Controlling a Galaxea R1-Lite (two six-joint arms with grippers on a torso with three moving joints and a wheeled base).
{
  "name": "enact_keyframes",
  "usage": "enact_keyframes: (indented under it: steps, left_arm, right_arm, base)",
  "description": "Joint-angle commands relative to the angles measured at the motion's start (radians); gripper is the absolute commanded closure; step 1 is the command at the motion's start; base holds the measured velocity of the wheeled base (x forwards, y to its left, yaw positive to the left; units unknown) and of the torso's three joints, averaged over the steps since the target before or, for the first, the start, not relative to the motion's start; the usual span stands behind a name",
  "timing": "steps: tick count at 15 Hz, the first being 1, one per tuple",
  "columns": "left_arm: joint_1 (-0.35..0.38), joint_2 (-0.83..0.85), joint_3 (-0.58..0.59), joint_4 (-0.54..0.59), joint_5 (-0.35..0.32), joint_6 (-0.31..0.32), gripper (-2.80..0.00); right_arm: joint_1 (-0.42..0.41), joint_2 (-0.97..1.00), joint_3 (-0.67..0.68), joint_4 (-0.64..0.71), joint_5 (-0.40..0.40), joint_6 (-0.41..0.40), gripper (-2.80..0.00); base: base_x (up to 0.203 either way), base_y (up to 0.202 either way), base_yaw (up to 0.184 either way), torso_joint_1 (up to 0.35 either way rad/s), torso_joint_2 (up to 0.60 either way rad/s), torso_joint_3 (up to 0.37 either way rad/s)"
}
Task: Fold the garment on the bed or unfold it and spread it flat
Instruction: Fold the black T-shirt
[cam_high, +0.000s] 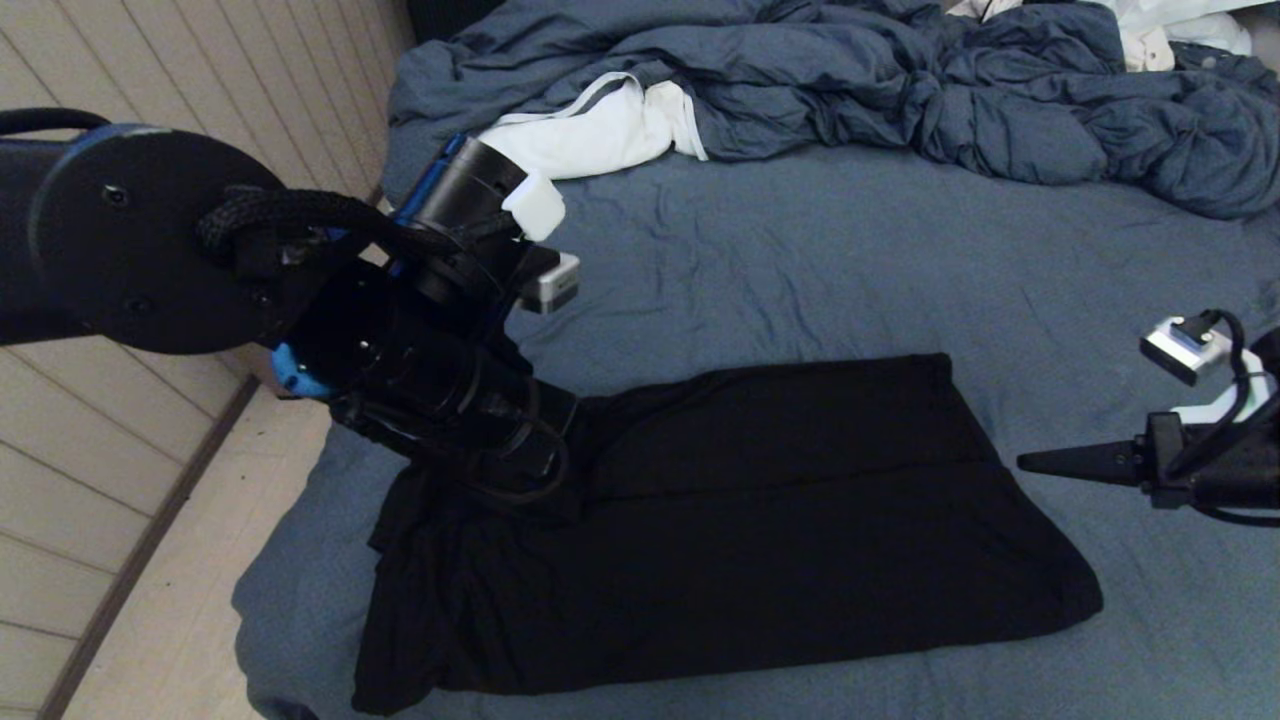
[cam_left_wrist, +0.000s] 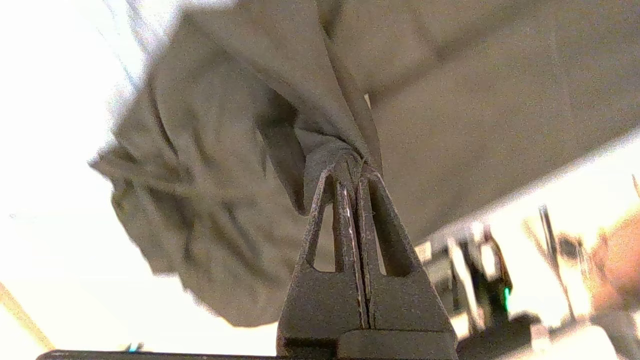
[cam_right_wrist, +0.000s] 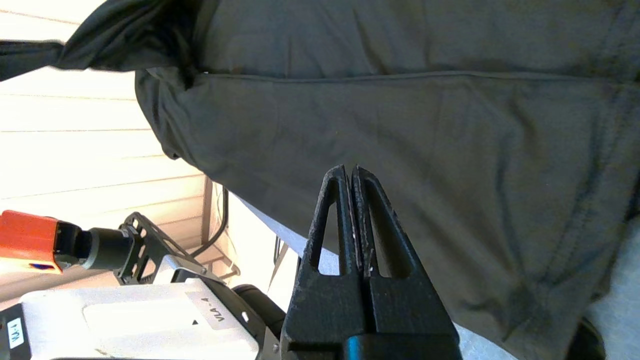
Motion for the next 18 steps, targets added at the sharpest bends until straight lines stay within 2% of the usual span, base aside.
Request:
enact_keyframes:
  steps: [1, 6, 9, 12, 14, 16, 18]
  left_arm:
    - [0.025, 0.011, -0.072, 0.099, -0.049, 0.024, 0.00]
    - [0.052, 0.094, -0.264, 0.288, -0.181, 0.055, 0.00]
    - [0.074, 0.172, -0.290, 0.309, -0.209, 0.047, 0.00]
    - [0.055, 0.186, -0.182, 0.266, -0.241, 0.041, 0.00]
    - [0.038, 0.200, -0.113, 0.168, -0.256, 0.030, 0.00]
    - [0.012, 0.246, -0.109, 0.106, -0.250, -0.036, 0.00]
    - [0.000, 0.272, -0.137, 0.087, -0.251, -0.056, 0.00]
  right_arm:
    - [0.000, 0.001, 0.000, 0.003, 0.006, -0.002, 0.00]
    - [0.002, 0.001, 0.002, 0.003, 0.006, -0.002, 0.00]
    - [0.000, 0.002, 0.000, 0.003, 0.006, -0.002, 0.00]
    - [0.000, 0.007, -0.001, 0.003, 0.005, -0.002, 0.00]
    - [0.000, 0.008, -0.001, 0.003, 0.003, -0.002, 0.00]
    - [0.002, 0.013, -0.001, 0.003, 0.003, -0.002, 0.00]
    - [0.001, 0.014, -0.001, 0.003, 0.002, -0.002, 0.00]
  base:
    - [0.000, 0.000, 0.000, 0.000, 0.00, 0.000]
    - [0.000, 0.000, 0.000, 0.000, 0.00, 0.000]
    - [0.000, 0.000, 0.000, 0.000, 0.00, 0.000]
    - [0.000, 0.000, 0.000, 0.000, 0.00, 0.000]
    - [0.000, 0.000, 0.000, 0.000, 0.00, 0.000]
    - [0.000, 0.000, 0.000, 0.000, 0.00, 0.000]
    - [0.000, 0.000, 0.000, 0.000, 0.00, 0.000]
